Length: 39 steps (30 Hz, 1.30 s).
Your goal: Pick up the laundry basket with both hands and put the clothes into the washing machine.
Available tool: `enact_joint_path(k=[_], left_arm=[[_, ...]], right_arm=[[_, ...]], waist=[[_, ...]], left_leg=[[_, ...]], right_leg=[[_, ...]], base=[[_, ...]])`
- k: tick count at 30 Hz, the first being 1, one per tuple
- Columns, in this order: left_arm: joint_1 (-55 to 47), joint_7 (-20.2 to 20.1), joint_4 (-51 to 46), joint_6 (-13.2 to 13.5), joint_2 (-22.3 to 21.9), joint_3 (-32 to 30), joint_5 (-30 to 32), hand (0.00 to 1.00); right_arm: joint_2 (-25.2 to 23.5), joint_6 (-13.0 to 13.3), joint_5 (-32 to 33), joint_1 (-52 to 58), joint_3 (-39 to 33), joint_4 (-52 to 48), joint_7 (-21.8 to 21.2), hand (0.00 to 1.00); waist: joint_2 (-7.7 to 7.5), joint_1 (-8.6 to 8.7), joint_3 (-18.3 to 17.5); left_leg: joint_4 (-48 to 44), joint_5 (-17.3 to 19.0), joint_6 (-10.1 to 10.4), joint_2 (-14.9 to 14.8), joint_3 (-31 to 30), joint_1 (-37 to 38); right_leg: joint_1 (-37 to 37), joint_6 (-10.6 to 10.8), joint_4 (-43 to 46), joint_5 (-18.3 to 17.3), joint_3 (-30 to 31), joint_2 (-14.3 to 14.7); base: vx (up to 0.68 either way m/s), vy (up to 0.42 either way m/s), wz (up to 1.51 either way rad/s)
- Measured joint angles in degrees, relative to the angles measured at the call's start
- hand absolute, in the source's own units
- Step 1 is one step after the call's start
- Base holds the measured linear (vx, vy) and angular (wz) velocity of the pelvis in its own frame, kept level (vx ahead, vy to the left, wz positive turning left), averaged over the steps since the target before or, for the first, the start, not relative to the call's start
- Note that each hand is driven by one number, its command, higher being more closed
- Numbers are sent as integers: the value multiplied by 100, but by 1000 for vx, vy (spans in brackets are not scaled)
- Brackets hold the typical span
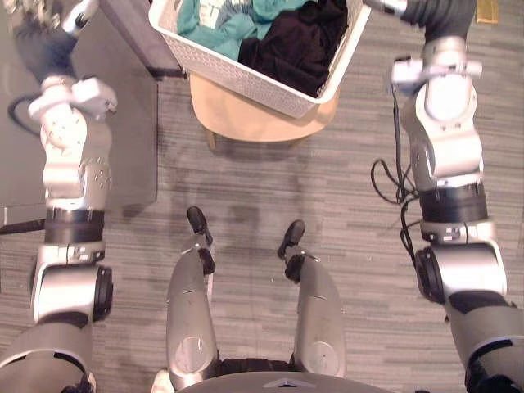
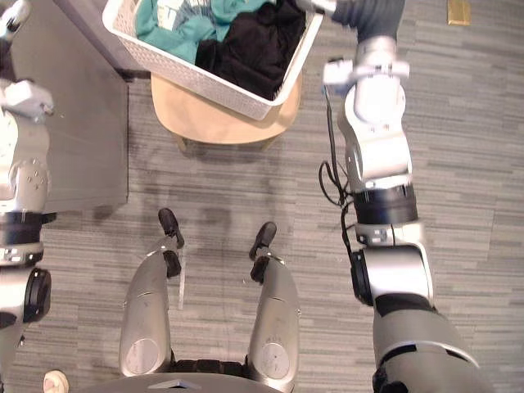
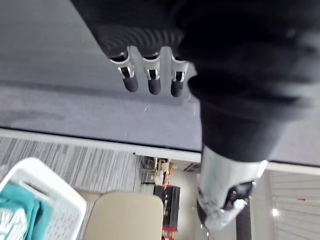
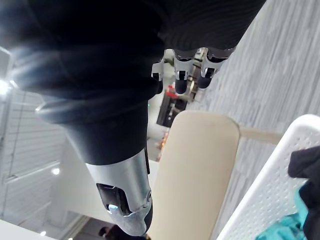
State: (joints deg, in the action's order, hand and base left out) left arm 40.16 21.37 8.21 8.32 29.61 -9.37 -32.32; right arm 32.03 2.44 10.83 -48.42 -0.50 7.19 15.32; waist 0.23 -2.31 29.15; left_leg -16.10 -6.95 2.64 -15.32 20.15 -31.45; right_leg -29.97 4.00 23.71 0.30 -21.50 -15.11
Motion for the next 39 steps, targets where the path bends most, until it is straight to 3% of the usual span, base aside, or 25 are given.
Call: enact_joint_path(k=[3,5,8,9,10,13,17,25,27,32,35,38,39], left_arm=[[-857,-91,-167,61,-385,-247,1,0],[-1537,-220,-298,70,-852,-343,0,0],[-2808,-560,-188,46,-1896,-334,-5,0],[-2872,-574,-159,41,-1948,-326,-5,0],[-3278,-710,367,-12,-2266,-193,1,0],[-3664,-918,1641,-196,-2571,-50,367,0],[-4059,-1148,2718,-308,-2655,12,606,0],[-4630,-1349,4806,-668,-2768,21,960,0],[-4665,-1413,5055,-747,-2753,-250,1106,0],[-4657,-1444,5344,-848,-2666,-647,1779,0],[-4655,-1468,5301,-853,-2639,-680,1663,0],[-4647,-1461,5083,-796,-2819,-797,1329,0],[-4645,-1446,5000,-768,-2900,-849,1207,0]], right_arm=[[-388,-3,-12,1059,-299,1,-25,0],[-797,-4,-153,1748,-443,0,-58,0],[-1482,-9,-287,2963,-555,78,-348,0],[-1509,-9,-310,3039,-558,86,-366,0],[-1774,-2,-462,3505,-615,438,-518,0],[-2158,-10,-457,4053,-809,1472,-637,0],[-2396,5,-453,4534,-911,2006,-689,0],[-2694,-9,-443,4930,-1104,3702,-762,0],[-2732,-78,-457,4992,-1190,4180,-856,0],[-2718,-298,-680,5020,-1313,4981,-1023,0],[-2680,-341,-807,4924,-1324,5015,-1027,0],[-2615,-339,-905,4714,-1427,5022,-993,0],[-2584,-341,-904,4570,-1429,5020,-979,0]], waist=[[16,-7,-23],[33,0,-71],[98,43,-201],[105,44,-207],[142,68,-421],[191,116,-778],[195,233,-1207],[151,217,-1964],[139,188,-2108],[147,204,-2163],[212,211,-2067],[388,170,-1784],[526,84,-1689]], left_leg=[[185,-6,5,108,3,411],[343,-10,22,186,4,667],[644,-36,55,351,1,1153],[664,-37,57,361,1,1193],[793,-47,73,452,-23,1373],[1043,-37,120,528,-32,1886],[1157,24,190,572,-80,2315],[1907,43,300,781,37,3437],[2070,27,324,804,24,3573],[2018,34,324,708,-13,3661],[1262,154,347,525,-473,2903],[1164,-225,343,443,-1136,2244],[1287,-507,509,457,-1425,2034]], right_leg=[[409,59,-106,-55,-98,-66],[638,105,-185,-87,-123,-98],[1062,180,-334,-135,-141,-145],[1097,189,-343,-139,-140,-146],[1254,237,-462,-152,-140,-144],[1797,314,-794,-106,-144,-82],[2338,362,-1298,22,-145,17],[3206,453,-1948,209,50,93],[3255,459,-1977,204,85,119],[3427,448,-2072,211,94,223],[3240,338,-1972,213,-182,352],[2730,161,-1107,-202,-675,321],[2436,69,-602,-562,-751,295]], base=[[120,-25,16],[169,-32,13],[153,-40,9],[129,-22,8],[122,-11,4],[132,-14,3],[71,-11,-2],[26,16,-14],[14,5,-14],[1,-11,0],[-32,-71,52],[-92,-95,93],[-221,-116,117]])
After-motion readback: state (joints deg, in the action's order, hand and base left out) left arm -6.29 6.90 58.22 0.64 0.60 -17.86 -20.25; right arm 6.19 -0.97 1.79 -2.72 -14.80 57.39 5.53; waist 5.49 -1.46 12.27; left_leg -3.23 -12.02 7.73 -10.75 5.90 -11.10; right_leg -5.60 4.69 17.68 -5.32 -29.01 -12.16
